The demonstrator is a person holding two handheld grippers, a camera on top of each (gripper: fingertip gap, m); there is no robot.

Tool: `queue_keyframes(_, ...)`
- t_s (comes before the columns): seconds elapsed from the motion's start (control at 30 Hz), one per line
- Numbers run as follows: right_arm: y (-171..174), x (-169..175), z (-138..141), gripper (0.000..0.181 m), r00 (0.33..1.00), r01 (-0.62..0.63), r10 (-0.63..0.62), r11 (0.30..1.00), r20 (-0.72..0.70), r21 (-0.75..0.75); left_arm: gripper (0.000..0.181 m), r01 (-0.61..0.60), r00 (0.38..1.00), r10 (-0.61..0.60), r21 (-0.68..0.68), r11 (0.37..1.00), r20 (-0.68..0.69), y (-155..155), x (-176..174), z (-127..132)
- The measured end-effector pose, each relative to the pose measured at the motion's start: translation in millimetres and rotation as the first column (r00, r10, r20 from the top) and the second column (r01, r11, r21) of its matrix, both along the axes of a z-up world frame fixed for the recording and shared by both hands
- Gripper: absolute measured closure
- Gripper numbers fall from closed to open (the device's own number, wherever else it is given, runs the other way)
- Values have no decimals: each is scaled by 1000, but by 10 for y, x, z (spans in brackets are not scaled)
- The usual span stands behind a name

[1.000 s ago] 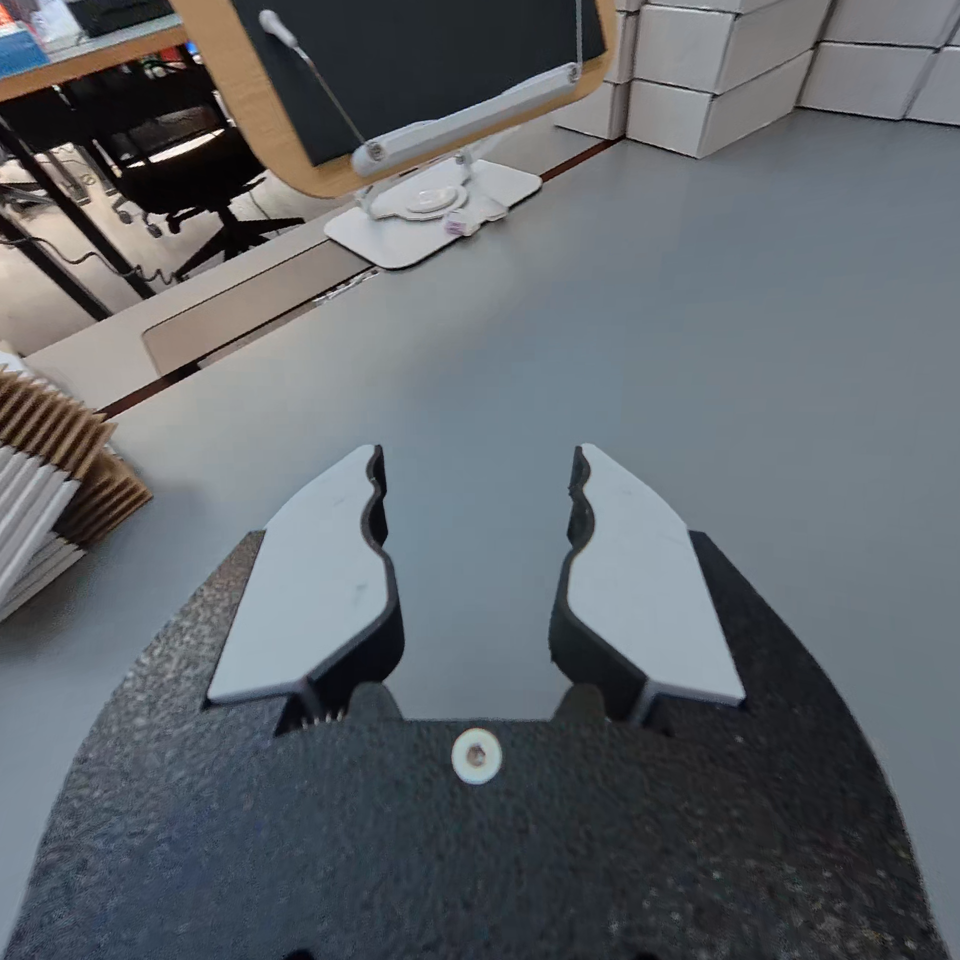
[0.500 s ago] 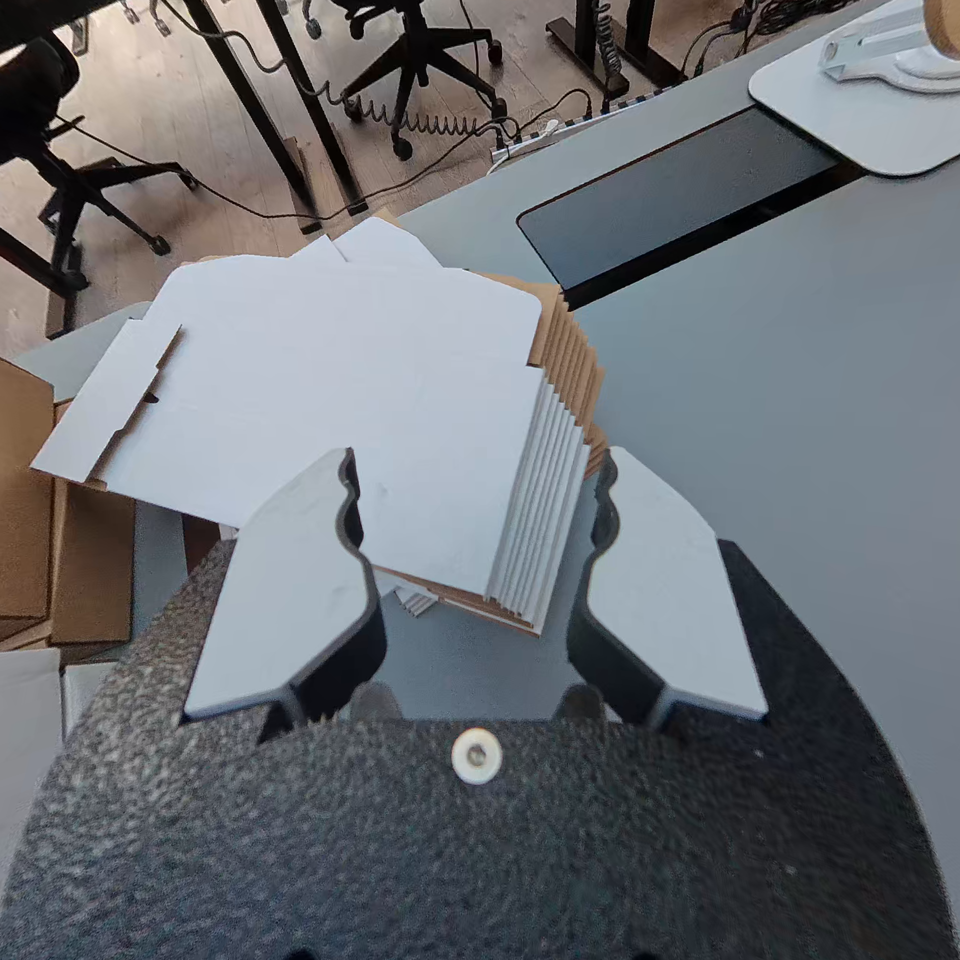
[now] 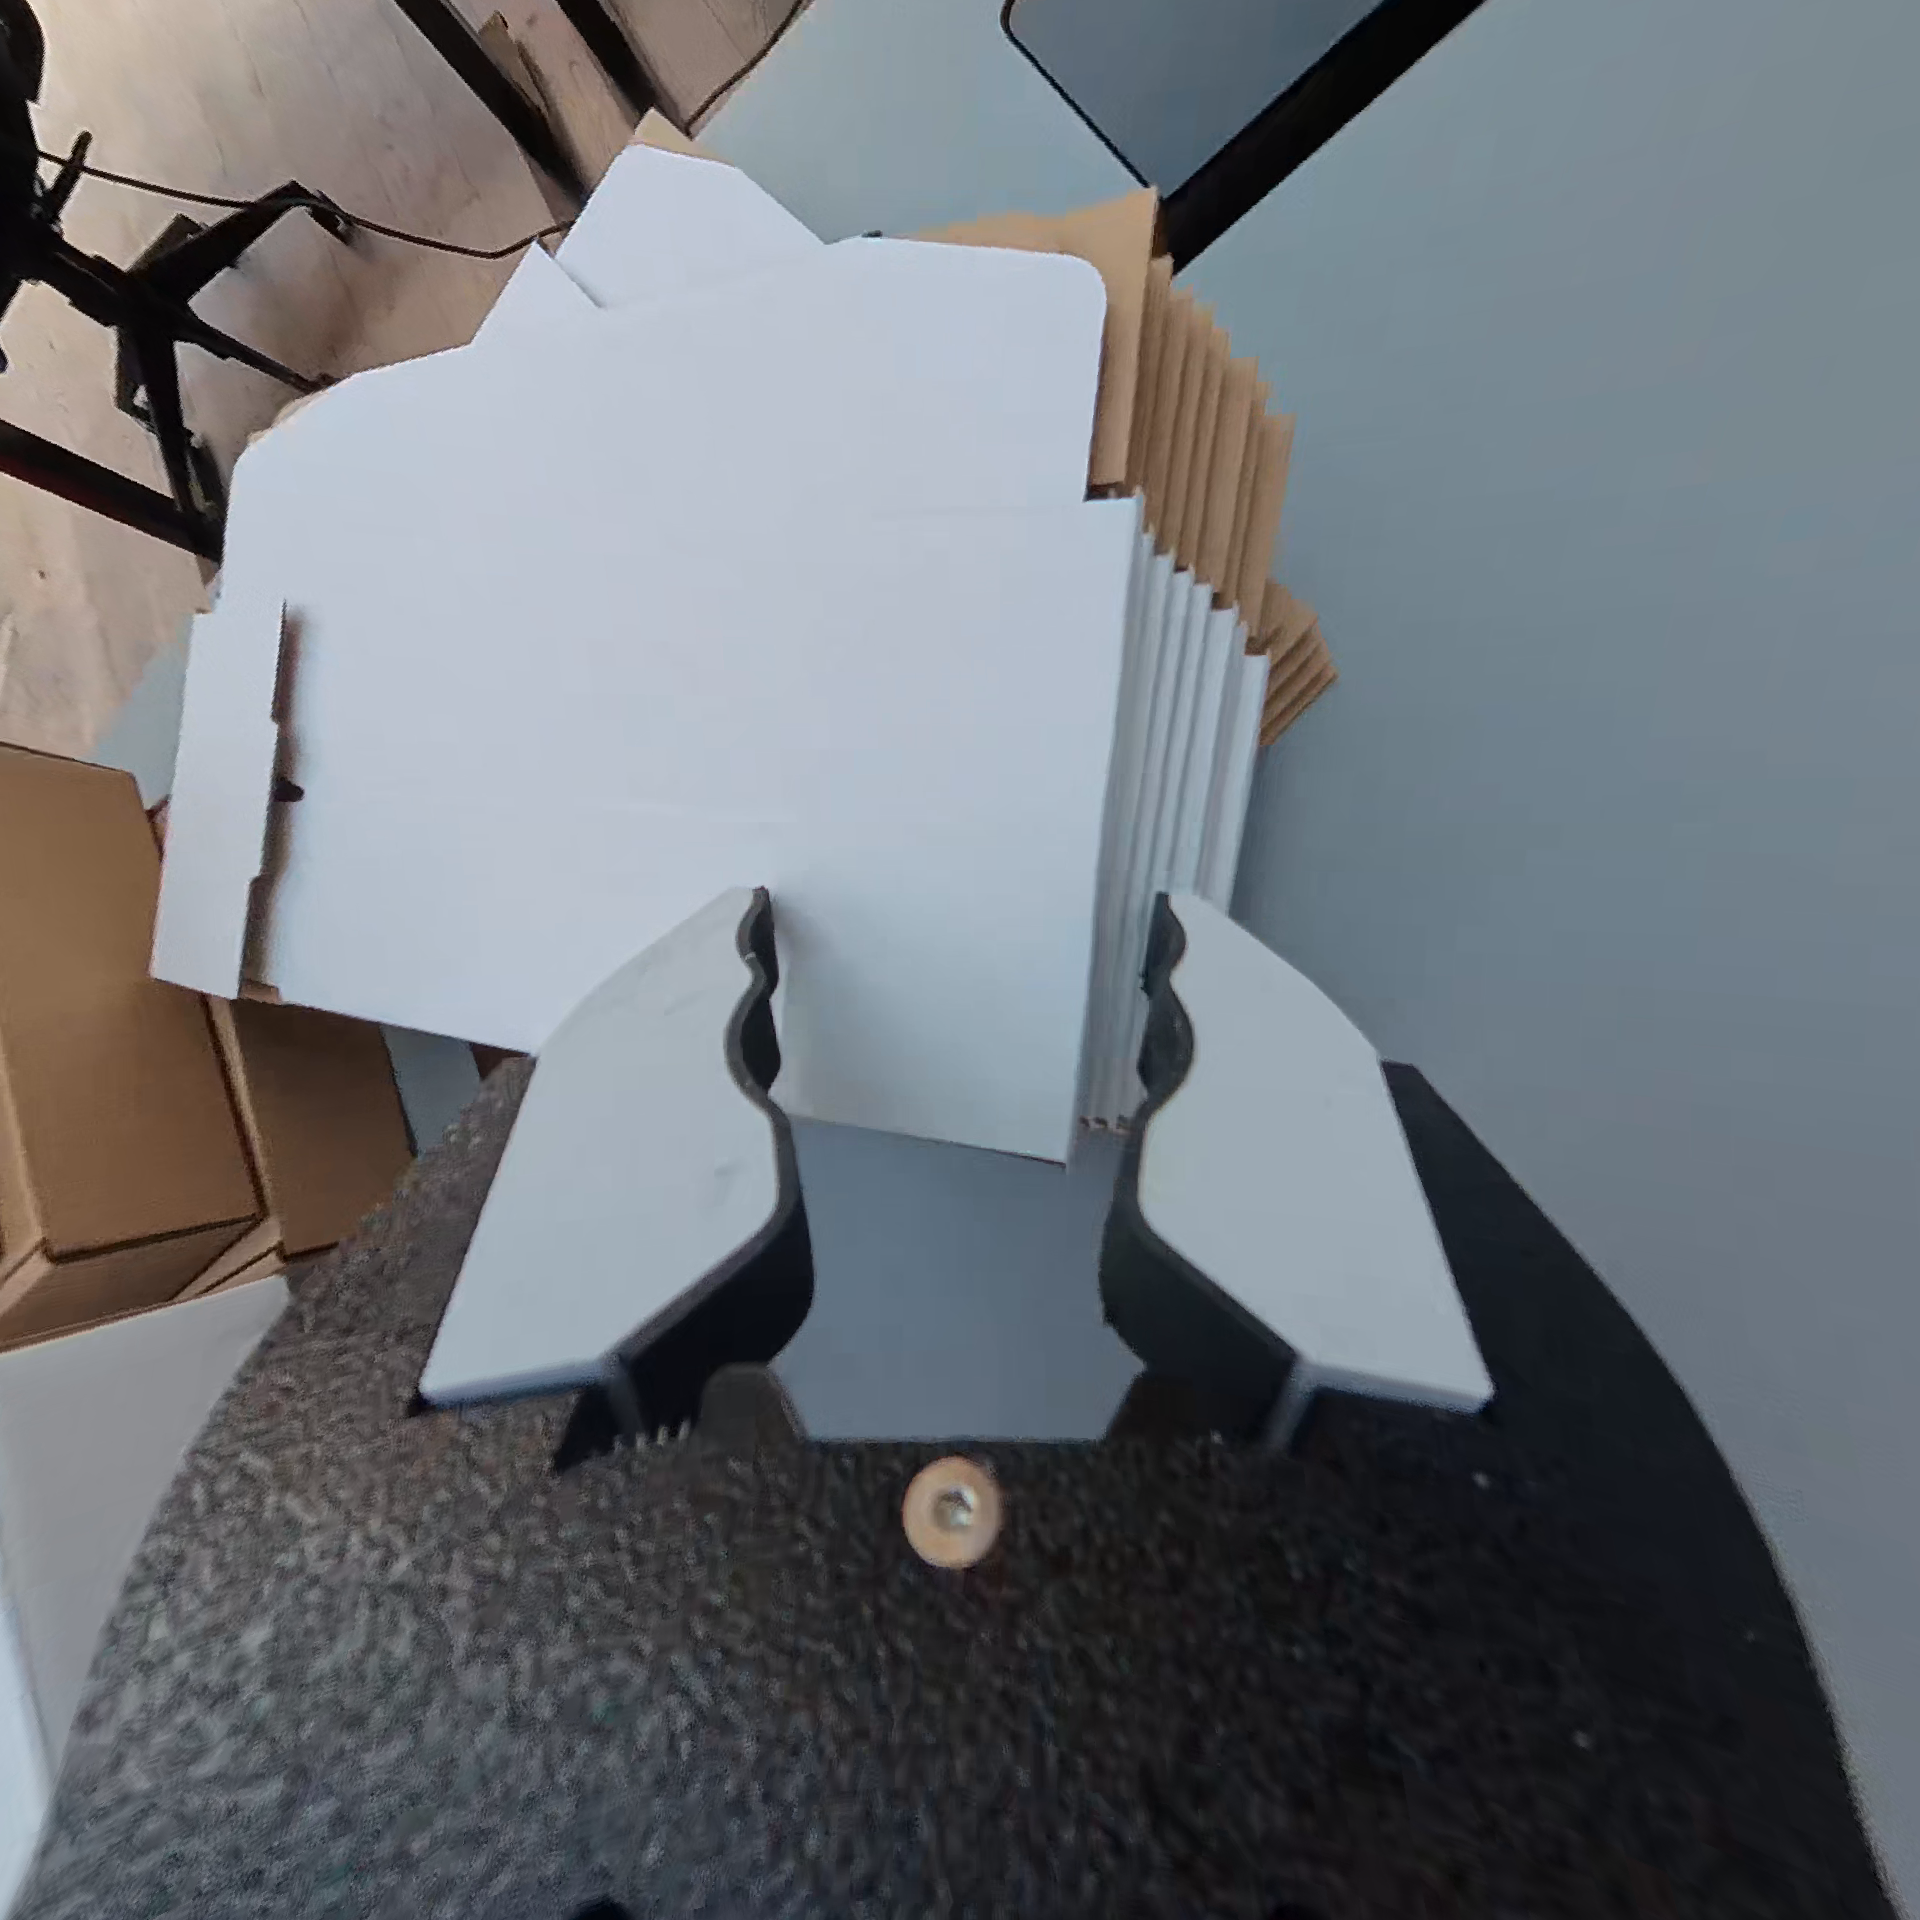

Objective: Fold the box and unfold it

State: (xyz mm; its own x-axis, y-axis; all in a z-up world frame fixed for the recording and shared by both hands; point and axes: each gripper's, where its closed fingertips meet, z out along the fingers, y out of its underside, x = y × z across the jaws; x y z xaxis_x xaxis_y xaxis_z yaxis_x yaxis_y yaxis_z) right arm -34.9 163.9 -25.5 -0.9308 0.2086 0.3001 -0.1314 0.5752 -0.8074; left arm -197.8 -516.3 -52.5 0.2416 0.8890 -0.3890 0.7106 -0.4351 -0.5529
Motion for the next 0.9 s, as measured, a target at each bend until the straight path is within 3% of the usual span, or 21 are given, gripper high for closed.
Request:
queue_keyframes(0.1,-34,10,-37,119,1000,-15,15,1000,-4,-7,125,41,999,-37,-178,983,23,4,125,18)
queue_keyframes(0.23,-39,8,-86,119,1000,-14,14,1000,-9,-9,125,44,997,-64,-367,929,-42,-7,178,102)
queue_keyframes(0.37,-10,36,-104,119,1000,-11,11,1000,-14,-17,125,36,983,-132,-573,819,-127,20,193,213)
queue_keyframes(0.6,50,56,-135,119,1000,1,-1,1000,-12,-18,127,-23,971,-157,-729,684,-178,59,219,264)
queue_keyframes(0.67,41,51,-130,119,1000,0,0,1000,-15,-20,129,-10,974,-157,-722,692,-164,92,204,219)
queue_keyframes(0.8,23,52,-120,119,1000,-4,3,1000,-20,-26,162,5,975,-155,-686,727,-157,120,199,156)
queue_keyframes(0.9,20,53,-123,119,1000,-3,3,999,-10,-41,163,-5,977,-149,-712,702,-154,117,251,157)
